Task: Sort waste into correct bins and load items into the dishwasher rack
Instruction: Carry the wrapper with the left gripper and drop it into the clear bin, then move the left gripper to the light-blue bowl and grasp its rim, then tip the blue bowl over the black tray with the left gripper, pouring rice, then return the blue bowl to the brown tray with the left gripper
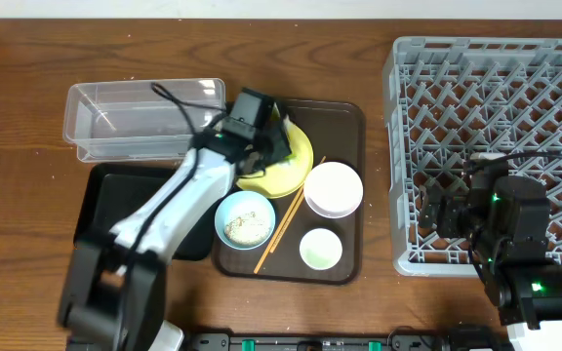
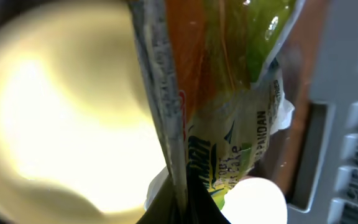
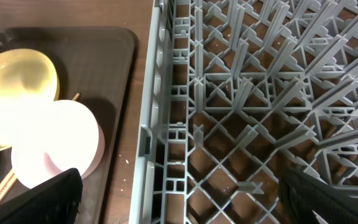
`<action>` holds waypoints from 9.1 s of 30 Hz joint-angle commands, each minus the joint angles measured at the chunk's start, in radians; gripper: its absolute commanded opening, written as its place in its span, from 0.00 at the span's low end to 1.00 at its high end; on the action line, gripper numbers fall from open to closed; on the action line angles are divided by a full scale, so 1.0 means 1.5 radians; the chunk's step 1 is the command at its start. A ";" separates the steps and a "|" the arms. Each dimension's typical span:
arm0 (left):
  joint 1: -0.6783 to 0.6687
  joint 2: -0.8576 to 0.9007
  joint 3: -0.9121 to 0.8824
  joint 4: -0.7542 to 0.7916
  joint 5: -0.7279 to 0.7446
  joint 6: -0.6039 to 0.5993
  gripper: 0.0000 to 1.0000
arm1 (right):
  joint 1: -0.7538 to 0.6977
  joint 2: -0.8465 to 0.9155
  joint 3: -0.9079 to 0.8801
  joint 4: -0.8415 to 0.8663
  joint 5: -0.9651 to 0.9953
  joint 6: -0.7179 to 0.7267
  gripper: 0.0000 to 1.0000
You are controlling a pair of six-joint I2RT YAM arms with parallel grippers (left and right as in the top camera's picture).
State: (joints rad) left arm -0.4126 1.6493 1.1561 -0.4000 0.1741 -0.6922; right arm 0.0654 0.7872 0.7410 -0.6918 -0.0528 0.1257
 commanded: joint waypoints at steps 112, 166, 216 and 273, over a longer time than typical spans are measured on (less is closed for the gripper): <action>-0.099 -0.128 -0.046 -0.294 -0.019 0.232 0.06 | -0.004 -0.002 0.017 -0.021 -0.003 0.005 0.99; 0.643 0.094 -0.075 -0.416 0.821 0.478 0.06 | -0.004 -0.002 0.017 -0.031 -0.002 0.005 0.99; 0.653 0.094 -0.075 -0.454 0.898 0.592 0.06 | -0.004 -0.002 0.017 -0.036 0.003 0.005 0.99; 0.653 0.083 -0.074 -0.485 0.892 0.803 0.06 | -0.004 -0.002 0.017 -0.048 0.002 0.005 0.99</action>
State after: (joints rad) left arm 0.5613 1.7821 1.0531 -1.1217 1.4868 0.4503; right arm 0.0654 0.7872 0.7441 -0.7620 -0.0525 0.1253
